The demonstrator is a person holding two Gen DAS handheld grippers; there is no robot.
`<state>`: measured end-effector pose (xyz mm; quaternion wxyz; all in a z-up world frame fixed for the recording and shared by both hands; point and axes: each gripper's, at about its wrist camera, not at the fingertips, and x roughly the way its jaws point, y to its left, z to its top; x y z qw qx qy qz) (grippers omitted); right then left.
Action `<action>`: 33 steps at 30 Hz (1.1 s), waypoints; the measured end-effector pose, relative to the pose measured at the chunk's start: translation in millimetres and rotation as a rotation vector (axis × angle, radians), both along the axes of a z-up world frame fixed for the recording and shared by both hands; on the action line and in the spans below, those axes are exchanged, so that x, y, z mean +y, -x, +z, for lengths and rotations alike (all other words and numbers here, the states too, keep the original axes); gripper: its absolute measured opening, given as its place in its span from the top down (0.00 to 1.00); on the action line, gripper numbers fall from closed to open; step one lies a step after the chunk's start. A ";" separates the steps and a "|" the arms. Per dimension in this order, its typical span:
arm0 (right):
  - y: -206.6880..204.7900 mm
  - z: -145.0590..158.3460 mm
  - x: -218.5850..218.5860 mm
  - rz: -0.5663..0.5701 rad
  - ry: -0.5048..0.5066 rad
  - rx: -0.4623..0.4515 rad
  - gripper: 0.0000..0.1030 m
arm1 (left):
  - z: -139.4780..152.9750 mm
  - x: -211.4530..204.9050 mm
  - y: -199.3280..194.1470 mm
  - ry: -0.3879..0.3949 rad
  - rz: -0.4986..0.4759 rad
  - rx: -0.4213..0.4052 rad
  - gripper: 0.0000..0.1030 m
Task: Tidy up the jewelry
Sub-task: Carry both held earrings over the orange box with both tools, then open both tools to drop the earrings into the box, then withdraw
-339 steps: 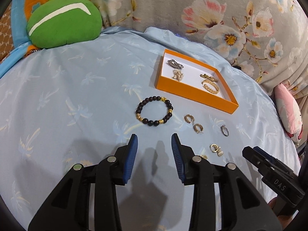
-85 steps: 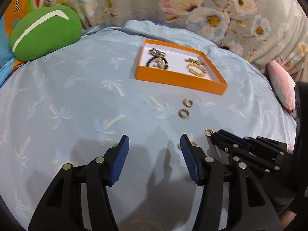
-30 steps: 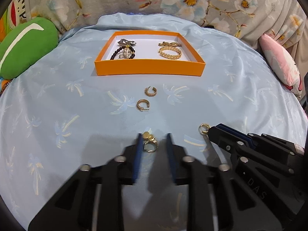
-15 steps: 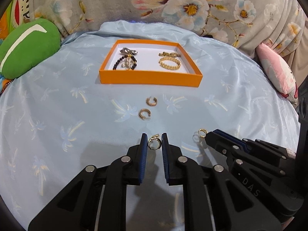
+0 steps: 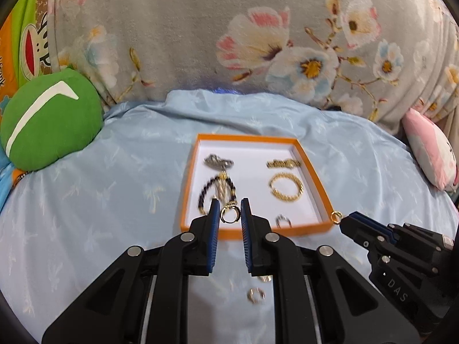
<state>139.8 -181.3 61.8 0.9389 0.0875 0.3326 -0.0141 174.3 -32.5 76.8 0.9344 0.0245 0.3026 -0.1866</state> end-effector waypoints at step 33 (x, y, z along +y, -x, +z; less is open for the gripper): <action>-67.8 -43.7 -14.6 -0.016 -0.024 0.021 0.90 | -57.1 -32.9 -81.2 -0.062 0.044 0.052 0.78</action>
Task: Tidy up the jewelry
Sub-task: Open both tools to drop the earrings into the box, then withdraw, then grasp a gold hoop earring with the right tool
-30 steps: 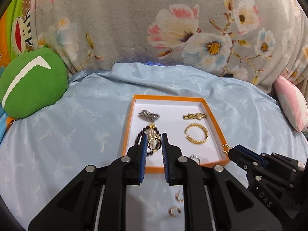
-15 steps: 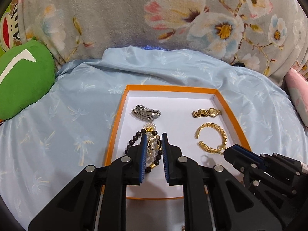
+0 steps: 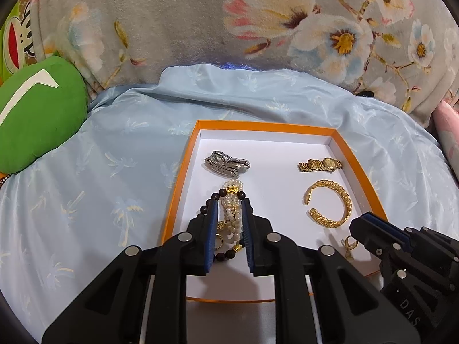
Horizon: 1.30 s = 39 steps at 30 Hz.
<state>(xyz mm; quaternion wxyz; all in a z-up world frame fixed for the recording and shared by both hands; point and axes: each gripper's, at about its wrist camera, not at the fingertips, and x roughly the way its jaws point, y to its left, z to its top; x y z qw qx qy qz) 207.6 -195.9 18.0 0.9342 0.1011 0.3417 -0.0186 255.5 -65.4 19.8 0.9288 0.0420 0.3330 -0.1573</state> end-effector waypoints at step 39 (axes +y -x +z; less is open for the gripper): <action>93.9 -5.8 31.9 0.017 -0.043 -0.012 0.80 | -8.6 60.1 92.9 0.065 0.087 0.037 0.60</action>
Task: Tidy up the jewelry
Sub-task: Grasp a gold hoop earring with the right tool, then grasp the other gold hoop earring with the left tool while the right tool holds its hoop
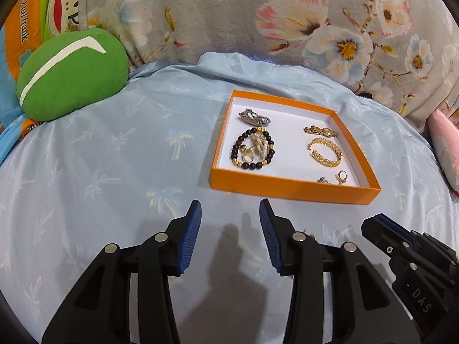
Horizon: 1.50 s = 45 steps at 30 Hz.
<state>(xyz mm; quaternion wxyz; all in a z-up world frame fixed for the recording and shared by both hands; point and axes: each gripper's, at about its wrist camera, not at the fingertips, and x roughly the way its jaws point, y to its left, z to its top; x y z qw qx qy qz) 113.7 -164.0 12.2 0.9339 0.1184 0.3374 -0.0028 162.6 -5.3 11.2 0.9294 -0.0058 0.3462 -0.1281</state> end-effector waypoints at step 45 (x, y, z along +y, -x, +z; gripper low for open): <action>-41.9 -19.6 59.2 0.043 0.131 0.176 0.84 | -15.4 42.8 31.0 0.071 0.055 0.114 0.44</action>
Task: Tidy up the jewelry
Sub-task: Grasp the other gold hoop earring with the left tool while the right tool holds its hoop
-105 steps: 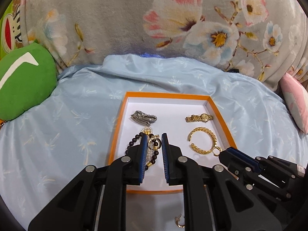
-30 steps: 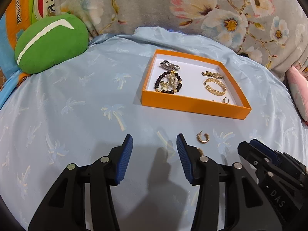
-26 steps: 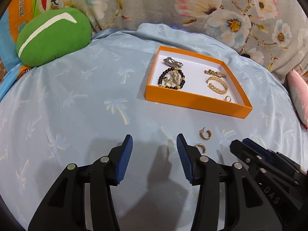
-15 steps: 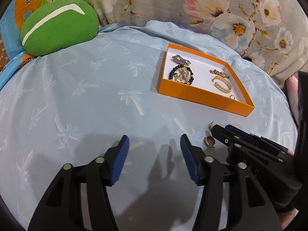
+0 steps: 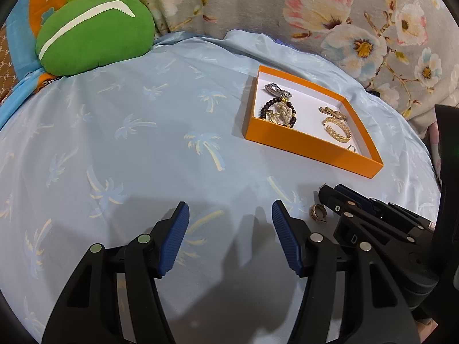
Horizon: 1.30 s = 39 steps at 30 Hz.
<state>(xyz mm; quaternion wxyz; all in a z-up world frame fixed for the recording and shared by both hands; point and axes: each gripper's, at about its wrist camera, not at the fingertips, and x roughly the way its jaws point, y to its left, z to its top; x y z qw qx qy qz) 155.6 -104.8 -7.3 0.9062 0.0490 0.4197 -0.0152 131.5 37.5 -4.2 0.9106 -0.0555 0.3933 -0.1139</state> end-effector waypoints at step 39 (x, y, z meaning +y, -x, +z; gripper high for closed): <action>69.4 -2.0 -87.1 -0.145 -0.148 -0.034 0.84 | -4.4 -90.3 -1.0 -0.183 -0.170 0.008 0.53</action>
